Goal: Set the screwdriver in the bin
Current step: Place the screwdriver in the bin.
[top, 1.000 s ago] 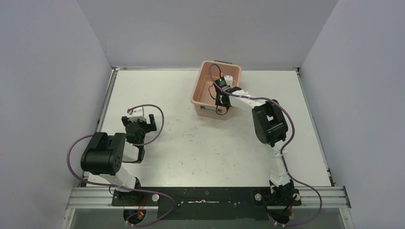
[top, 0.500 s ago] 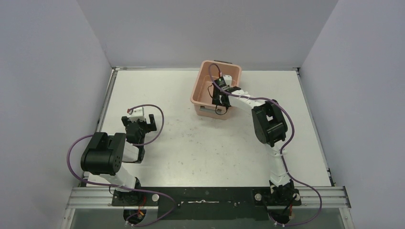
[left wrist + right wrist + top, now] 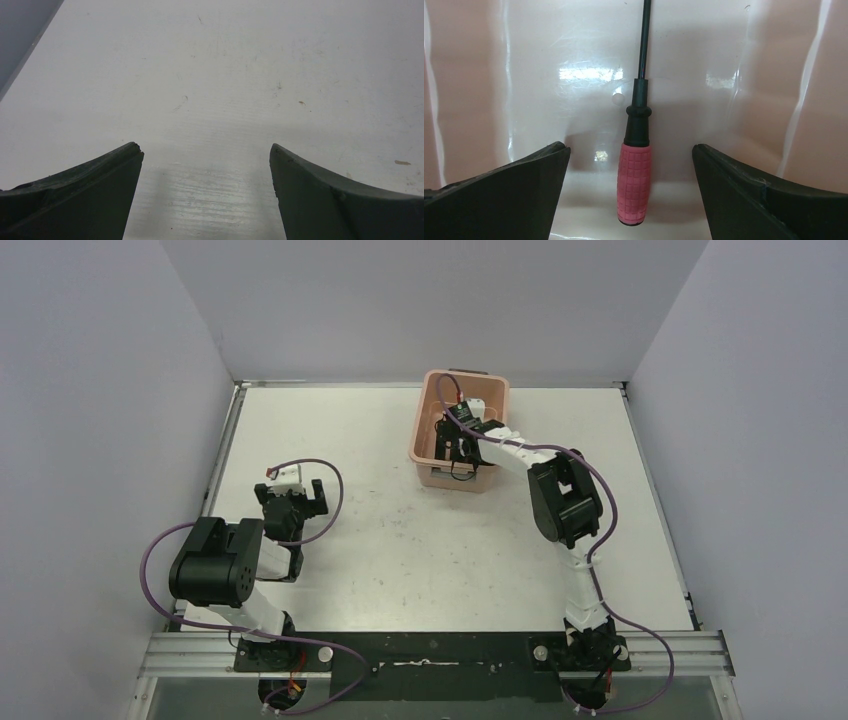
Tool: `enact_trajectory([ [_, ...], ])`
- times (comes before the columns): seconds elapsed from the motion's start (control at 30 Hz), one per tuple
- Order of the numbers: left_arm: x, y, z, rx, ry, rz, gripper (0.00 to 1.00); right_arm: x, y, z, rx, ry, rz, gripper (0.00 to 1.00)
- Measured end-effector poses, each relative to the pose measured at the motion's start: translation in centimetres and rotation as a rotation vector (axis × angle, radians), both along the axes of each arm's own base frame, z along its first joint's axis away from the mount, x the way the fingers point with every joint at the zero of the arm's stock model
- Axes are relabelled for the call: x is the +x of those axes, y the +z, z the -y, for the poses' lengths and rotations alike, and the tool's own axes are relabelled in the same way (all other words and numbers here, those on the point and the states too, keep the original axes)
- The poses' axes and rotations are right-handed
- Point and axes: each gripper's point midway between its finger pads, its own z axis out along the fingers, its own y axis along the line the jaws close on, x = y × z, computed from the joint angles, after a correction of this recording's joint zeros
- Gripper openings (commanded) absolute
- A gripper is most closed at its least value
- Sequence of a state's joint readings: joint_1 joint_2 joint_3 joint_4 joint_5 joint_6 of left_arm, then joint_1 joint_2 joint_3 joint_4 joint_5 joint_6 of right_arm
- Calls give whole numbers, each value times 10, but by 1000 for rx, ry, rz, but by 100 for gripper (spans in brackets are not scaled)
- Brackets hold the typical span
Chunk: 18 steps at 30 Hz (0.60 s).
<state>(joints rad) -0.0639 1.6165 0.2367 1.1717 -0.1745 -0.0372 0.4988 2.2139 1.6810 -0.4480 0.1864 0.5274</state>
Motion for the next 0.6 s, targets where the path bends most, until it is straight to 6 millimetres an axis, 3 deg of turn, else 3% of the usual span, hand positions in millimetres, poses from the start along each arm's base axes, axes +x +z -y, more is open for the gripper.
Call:
enact_trajectory([
  [0.27, 0, 0, 0, 0, 0, 0, 97, -2, 8, 1, -8, 2, -12, 100],
  [0.4, 0, 0, 0, 0, 0, 0, 97, 4, 32, -2, 5, 5, 16, 100],
  [0.6, 0, 0, 0, 0, 0, 0, 97, 18, 86, -8, 33, 10, 96, 100],
])
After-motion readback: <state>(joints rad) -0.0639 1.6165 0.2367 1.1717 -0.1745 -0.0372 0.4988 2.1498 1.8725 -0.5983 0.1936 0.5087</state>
